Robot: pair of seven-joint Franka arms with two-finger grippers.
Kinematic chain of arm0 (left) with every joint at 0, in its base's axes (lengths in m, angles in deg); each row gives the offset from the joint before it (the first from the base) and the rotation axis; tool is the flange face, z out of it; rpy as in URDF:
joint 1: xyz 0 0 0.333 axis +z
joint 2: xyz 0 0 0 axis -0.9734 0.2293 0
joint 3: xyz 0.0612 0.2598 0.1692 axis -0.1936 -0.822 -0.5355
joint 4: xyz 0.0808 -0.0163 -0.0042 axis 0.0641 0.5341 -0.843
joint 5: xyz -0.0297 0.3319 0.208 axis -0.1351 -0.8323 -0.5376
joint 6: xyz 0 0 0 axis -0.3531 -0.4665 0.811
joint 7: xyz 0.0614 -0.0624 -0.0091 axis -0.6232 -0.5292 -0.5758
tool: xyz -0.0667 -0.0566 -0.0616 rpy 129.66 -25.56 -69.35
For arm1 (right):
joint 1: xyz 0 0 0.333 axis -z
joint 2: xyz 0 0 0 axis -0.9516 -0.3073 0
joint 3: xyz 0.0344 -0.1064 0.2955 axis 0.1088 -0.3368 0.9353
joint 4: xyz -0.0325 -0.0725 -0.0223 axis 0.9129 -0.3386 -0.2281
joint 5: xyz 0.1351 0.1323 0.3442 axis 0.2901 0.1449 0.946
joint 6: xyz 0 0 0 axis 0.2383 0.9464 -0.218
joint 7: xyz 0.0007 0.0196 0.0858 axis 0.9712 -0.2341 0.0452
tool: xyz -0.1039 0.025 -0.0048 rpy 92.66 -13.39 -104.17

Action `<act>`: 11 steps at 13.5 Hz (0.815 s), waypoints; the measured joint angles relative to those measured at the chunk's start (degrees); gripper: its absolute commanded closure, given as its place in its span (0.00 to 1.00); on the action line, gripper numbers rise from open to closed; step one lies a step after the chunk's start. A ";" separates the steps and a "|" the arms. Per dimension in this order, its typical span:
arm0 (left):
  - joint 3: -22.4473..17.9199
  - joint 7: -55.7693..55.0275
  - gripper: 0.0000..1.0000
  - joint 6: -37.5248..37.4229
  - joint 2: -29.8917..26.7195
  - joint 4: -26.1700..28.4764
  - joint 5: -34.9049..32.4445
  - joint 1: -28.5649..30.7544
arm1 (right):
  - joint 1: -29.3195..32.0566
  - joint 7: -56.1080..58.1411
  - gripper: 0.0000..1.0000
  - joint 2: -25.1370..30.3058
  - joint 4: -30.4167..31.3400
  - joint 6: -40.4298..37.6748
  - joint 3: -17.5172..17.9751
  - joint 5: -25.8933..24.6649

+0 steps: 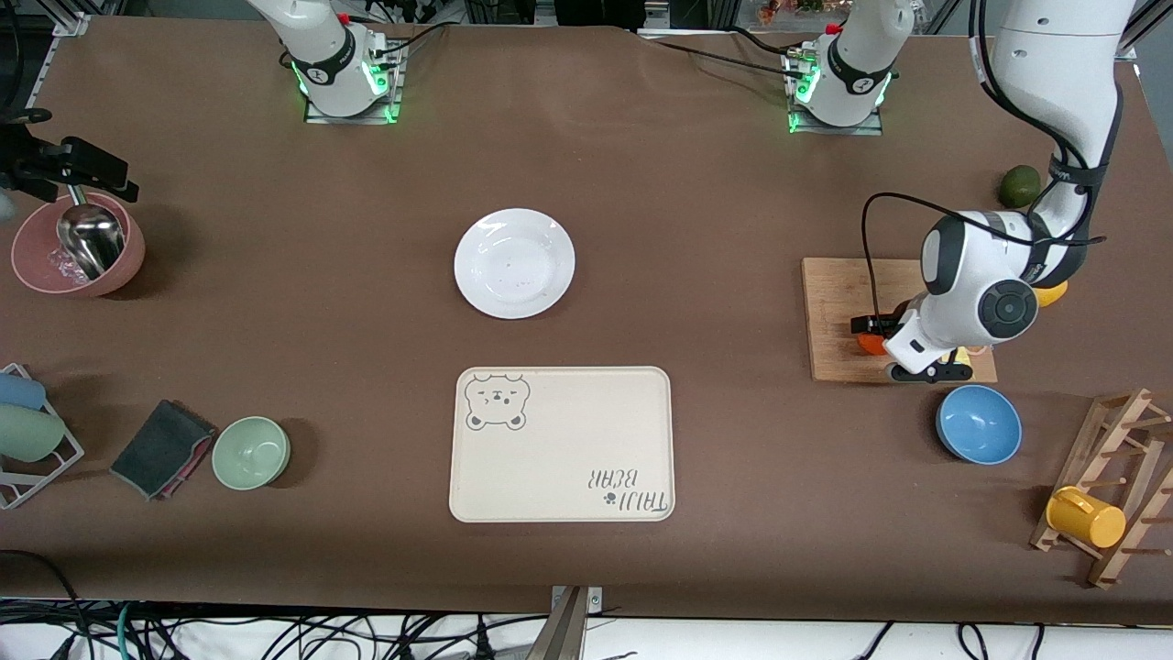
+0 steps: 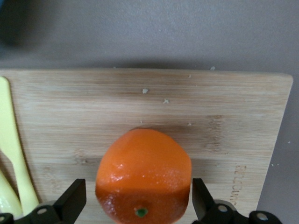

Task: Place orange and plate with both arms
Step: 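Close the left gripper on the orange and lift it, then carry the orange with the left gripper onto the white plate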

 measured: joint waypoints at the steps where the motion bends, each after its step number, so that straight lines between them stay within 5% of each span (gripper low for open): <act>1: 0.11 -0.13 0.84 0.00 0.22 0.00 0.00 -0.03 | 0.00 0.00 0.00 0.00 0.00 -0.01 0.00 0.01; 2: 0.16 -0.14 0.97 -0.01 0.24 -0.06 0.00 -0.08 | 0.00 0.00 0.00 0.00 0.00 -0.01 0.00 0.02; 3: 0.20 -0.14 1.00 -0.03 0.16 -0.28 0.00 -0.20 | 0.00 0.00 0.00 0.00 0.00 -0.01 0.00 0.02; 7: 0.99 -6.87 1.00 -0.29 0.14 -2.86 0.00 -4.18 | 0.00 0.00 0.00 0.00 0.00 -0.02 0.00 0.04; 11: 11.50 -29.82 1.00 -3.18 0.12 -6.57 0.09 -7.50 | 0.00 0.00 0.00 0.00 0.00 -0.03 0.00 0.06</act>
